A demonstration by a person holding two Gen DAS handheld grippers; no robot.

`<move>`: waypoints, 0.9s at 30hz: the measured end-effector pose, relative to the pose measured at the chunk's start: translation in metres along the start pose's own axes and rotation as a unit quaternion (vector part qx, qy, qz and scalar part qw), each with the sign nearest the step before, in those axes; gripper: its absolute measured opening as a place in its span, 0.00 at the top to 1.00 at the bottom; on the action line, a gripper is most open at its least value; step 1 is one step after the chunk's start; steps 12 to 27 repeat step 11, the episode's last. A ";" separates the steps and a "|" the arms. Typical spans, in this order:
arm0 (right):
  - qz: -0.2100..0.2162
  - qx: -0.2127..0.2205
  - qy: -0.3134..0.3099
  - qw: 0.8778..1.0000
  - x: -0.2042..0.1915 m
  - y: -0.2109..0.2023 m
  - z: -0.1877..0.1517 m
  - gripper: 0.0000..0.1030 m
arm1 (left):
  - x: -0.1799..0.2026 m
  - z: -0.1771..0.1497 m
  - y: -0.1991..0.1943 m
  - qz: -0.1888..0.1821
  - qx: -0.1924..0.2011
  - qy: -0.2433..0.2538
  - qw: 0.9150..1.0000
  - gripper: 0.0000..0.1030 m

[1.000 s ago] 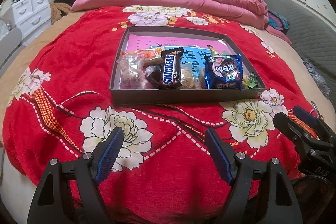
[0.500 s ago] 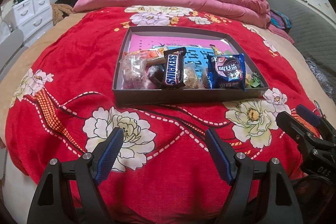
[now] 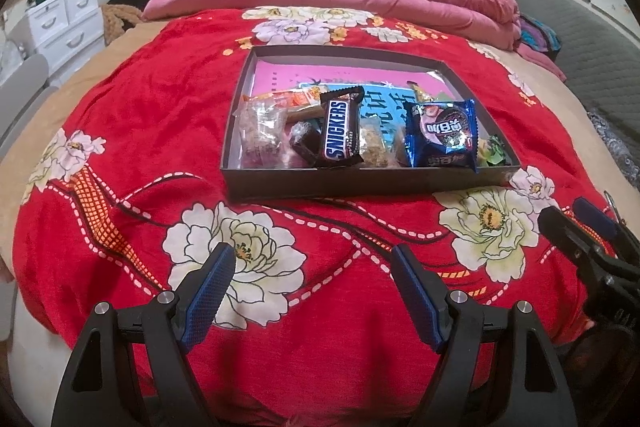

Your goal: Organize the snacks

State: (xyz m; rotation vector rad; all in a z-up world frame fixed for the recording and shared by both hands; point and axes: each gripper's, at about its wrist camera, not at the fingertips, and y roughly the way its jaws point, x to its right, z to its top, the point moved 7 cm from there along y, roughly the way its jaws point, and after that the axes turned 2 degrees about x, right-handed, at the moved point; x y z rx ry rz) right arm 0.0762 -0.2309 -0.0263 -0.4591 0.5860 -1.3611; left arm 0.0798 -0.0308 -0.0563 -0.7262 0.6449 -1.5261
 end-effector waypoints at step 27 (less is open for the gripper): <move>-0.062 0.014 0.061 0.996 0.065 0.016 0.022 0.05 | -0.054 0.048 0.013 0.032 0.034 -0.041 0.998 0.21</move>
